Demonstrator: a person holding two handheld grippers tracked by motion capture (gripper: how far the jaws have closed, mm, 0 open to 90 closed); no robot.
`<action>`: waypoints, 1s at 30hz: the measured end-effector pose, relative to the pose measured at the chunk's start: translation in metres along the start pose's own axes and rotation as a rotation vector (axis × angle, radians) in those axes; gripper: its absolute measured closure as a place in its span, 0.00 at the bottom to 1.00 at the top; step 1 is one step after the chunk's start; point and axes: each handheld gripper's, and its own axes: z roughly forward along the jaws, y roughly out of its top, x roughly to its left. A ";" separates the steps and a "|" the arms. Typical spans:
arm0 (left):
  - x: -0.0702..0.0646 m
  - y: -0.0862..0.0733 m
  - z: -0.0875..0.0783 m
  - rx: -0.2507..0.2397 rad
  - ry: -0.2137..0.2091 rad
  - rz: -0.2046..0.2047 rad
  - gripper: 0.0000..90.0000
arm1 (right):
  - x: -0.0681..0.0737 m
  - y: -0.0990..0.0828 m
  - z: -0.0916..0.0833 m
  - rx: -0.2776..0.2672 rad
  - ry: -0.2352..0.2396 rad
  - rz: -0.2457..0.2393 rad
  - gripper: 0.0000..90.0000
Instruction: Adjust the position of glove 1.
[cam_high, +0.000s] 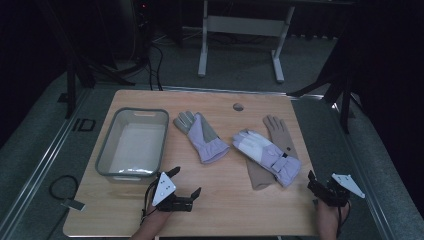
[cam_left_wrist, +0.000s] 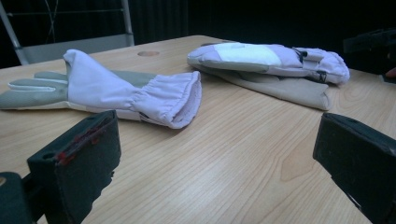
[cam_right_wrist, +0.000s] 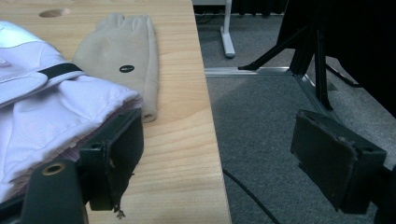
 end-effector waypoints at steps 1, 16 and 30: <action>0.001 0.000 0.000 -0.001 -0.003 -0.008 0.01 | 0.000 0.000 0.000 0.006 0.000 0.002 0.18; 0.000 -0.001 -0.001 -0.018 0.011 -0.014 0.01 | 0.000 0.026 0.010 0.140 0.024 0.013 0.15; 0.001 -0.001 -0.001 -0.023 0.000 -0.019 0.01 | 0.031 0.113 0.000 0.064 0.219 -0.002 0.14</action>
